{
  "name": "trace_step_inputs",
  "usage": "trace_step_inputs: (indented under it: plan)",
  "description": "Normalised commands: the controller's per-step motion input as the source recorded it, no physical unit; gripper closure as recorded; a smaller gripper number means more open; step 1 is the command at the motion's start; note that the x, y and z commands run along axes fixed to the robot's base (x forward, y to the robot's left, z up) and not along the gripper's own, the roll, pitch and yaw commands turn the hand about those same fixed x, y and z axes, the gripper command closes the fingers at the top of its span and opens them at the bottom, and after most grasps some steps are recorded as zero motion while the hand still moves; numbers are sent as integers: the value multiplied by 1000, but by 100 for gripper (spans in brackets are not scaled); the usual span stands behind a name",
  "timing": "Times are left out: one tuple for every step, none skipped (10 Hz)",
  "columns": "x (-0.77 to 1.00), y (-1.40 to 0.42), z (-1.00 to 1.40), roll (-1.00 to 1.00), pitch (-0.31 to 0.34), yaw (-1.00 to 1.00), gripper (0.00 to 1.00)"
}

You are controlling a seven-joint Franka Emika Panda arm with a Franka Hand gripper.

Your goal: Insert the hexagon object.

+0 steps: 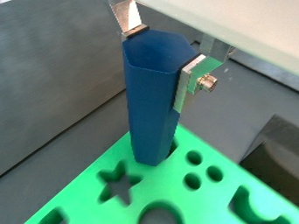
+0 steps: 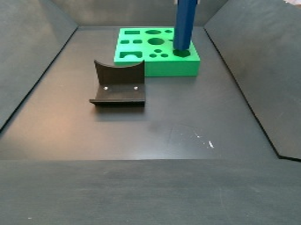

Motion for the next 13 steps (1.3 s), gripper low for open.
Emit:
trace_step_inputs:
  plan:
    - [0,509,-277,0,-27,-160,100]
    - [-23,266,-343,0,-77,-117,100]
    - [-37,-26,-374,-11,-137,0,100]
    - [0,-229,-320,-59,-101,37,100]
    - [137,-229,-231,-83,-66,23,100]
    - [189,-100,-346,-50,-73,23,100]
    - [97,-34,-454,-9,-119,60,100]
    - [0,0,-651,77,-154,66,100]
    - [20,0,-631,157,-116,0,100]
    - [0,-9,-526,126,-81,-191,100]
    - [46,-34,-520,114,-54,-234,100]
    - [46,20,-220,-87,-100,-146,100]
    - [0,-54,0,39,0,0,100]
